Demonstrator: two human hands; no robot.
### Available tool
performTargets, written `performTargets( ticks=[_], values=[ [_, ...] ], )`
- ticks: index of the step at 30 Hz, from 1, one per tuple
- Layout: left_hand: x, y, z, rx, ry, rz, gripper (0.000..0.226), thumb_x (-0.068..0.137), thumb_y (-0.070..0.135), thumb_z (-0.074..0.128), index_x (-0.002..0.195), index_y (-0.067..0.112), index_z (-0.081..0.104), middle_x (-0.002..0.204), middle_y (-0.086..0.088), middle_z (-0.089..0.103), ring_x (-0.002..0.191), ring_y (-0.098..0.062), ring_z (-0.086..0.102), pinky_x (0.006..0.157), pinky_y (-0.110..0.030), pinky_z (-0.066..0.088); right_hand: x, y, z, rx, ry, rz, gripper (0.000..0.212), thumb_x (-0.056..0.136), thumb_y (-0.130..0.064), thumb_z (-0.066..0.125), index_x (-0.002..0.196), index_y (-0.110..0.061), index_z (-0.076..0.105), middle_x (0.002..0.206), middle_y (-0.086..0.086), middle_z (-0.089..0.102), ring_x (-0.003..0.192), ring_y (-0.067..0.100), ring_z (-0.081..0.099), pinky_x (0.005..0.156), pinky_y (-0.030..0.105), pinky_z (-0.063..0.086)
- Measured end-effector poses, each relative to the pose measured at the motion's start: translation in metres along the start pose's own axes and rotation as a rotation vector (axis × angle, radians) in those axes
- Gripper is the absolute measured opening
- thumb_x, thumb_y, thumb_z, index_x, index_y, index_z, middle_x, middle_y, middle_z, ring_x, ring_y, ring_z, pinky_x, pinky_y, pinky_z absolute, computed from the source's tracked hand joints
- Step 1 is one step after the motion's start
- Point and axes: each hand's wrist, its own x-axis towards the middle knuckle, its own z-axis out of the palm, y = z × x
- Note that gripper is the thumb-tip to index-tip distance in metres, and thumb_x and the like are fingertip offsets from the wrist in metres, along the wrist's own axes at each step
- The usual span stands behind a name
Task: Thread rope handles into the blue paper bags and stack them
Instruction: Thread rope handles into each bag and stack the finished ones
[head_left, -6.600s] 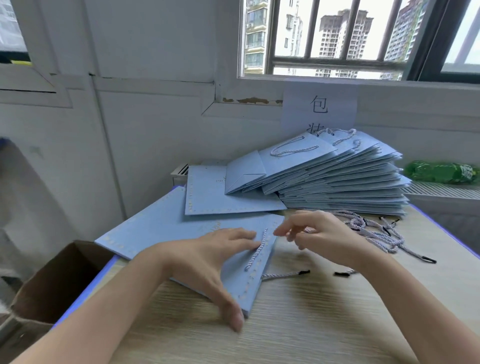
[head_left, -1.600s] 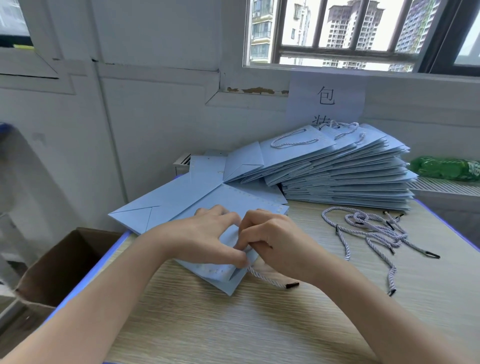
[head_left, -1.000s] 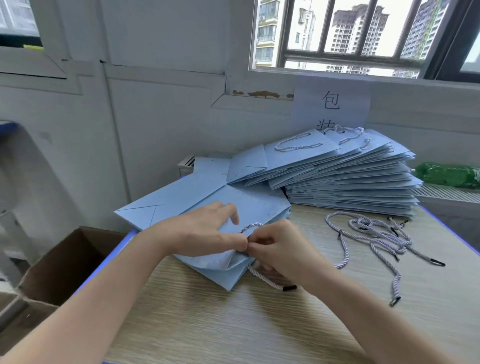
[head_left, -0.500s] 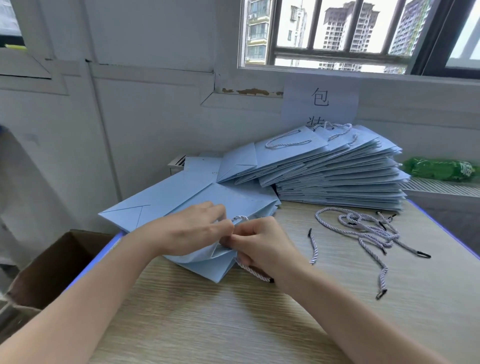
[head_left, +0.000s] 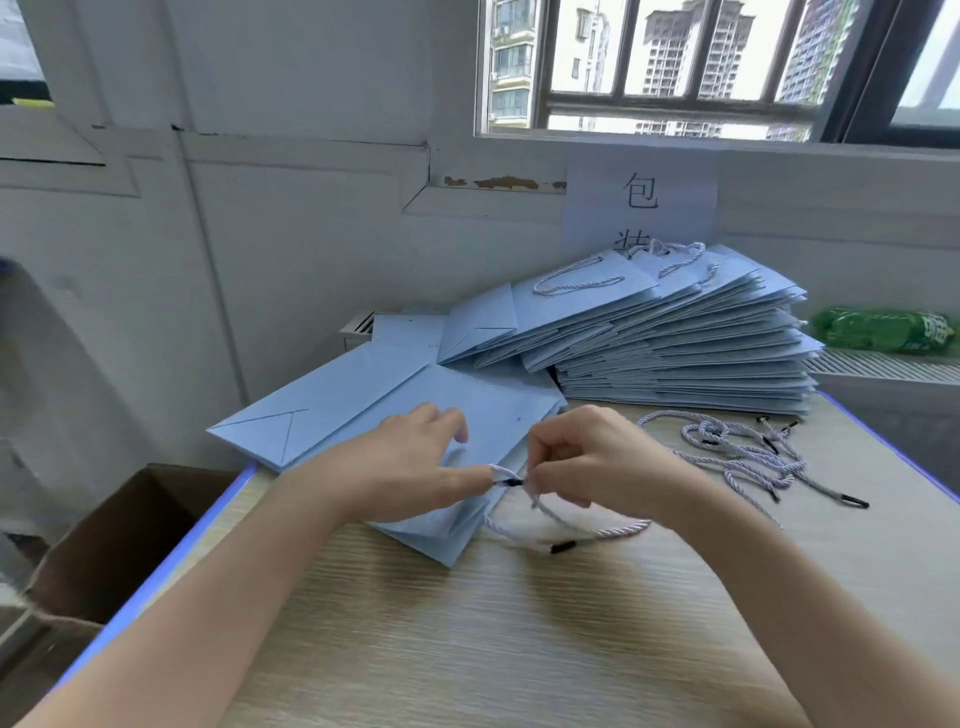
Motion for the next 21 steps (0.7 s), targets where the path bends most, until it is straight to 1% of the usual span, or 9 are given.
performTargets(
  ticks=[3,6,8,11,13,15,18,19,21],
  values=[
    [-0.002,-0.012,-0.001,0.060,0.023,-0.062,0.047,0.089,0.058,0.040,0.125,0.028,0.041,0.132,0.006,0.037,0.120,-0.018,0.037,0.102,-0.042,0.035,-0.009,0.016,-0.025,0.122,0.059,0.046,0.030,0.077,-0.003,0.063,0.052,-0.019,0.058,0.043,-0.001,0.046,0.044,0.015,0.036,0.046,0.023,0.028],
    [0.001,-0.020,-0.002,0.093,0.042,-0.083,0.053,0.089,0.065,0.038,0.126,0.028,0.042,0.129,0.006,0.037,0.122,-0.020,0.035,0.104,-0.044,0.034,-0.011,0.027,-0.039,0.234,0.153,0.088,0.024,0.080,0.001,0.059,0.057,-0.007,0.059,0.044,0.004,0.041,0.043,0.015,0.029,0.043,0.021,0.023],
    [0.006,-0.020,0.000,0.142,0.084,-0.091,0.059,0.087,0.069,0.029,0.128,0.029,0.042,0.129,0.005,0.037,0.123,-0.021,0.034,0.106,-0.043,0.032,-0.010,0.029,-0.039,0.237,0.094,0.096,0.027,0.082,0.001,0.055,0.056,-0.006,0.059,0.043,0.005,0.040,0.041,0.013,0.030,0.044,0.022,0.023],
    [0.014,-0.022,0.007,0.153,0.167,-0.079,0.055,0.091,0.064,0.029,0.135,0.033,0.039,0.137,0.002,0.032,0.130,-0.020,0.028,0.109,-0.040,0.026,-0.009,0.029,-0.031,0.087,-0.038,0.125,0.034,0.088,-0.014,0.055,0.055,-0.012,0.064,0.044,0.000,0.047,0.042,0.013,0.036,0.048,0.024,0.031],
    [0.018,-0.024,0.013,0.135,0.171,-0.059,0.054,0.095,0.059,0.031,0.143,0.035,0.032,0.152,0.001,0.020,0.142,-0.018,0.014,0.115,-0.040,0.015,-0.007,0.030,-0.025,-0.069,0.014,0.129,0.031,0.088,-0.024,0.059,0.059,-0.017,0.065,0.045,-0.005,0.051,0.044,0.010,0.042,0.053,0.024,0.036],
    [0.021,-0.024,0.017,0.131,0.152,-0.035,0.055,0.096,0.056,0.030,0.147,0.035,0.026,0.158,0.002,0.011,0.146,-0.016,0.007,0.119,-0.040,0.008,-0.003,0.031,-0.018,-0.148,0.104,0.102,0.023,0.086,-0.025,0.063,0.063,-0.020,0.064,0.051,-0.007,0.055,0.050,0.005,0.048,0.057,0.023,0.039],
    [0.024,-0.020,0.020,0.135,0.190,-0.009,0.054,0.096,0.056,0.032,0.145,0.033,0.031,0.153,0.002,0.026,0.142,-0.017,0.019,0.115,-0.037,0.017,0.001,0.025,0.000,-0.162,0.144,0.026,0.017,0.084,-0.030,0.066,0.069,-0.024,0.062,0.064,-0.008,0.057,0.057,0.004,0.046,0.056,0.017,0.036],
    [0.024,-0.018,0.021,0.143,0.219,0.002,0.052,0.095,0.057,0.033,0.142,0.034,0.035,0.147,0.004,0.033,0.137,-0.017,0.024,0.110,-0.036,0.021,0.002,0.023,0.007,-0.171,0.142,0.006,0.016,0.084,-0.034,0.066,0.073,-0.023,0.063,0.066,-0.008,0.057,0.058,0.004,0.046,0.055,0.016,0.035],
    [0.021,-0.010,0.022,0.150,0.266,0.031,0.048,0.093,0.059,0.034,0.133,0.034,0.043,0.130,0.005,0.041,0.126,-0.016,0.031,0.102,-0.036,0.028,0.006,0.021,0.019,-0.201,0.140,-0.016,0.020,0.082,-0.042,0.066,0.079,-0.022,0.064,0.067,-0.008,0.056,0.060,0.005,0.046,0.057,0.020,0.036]
  ],
)
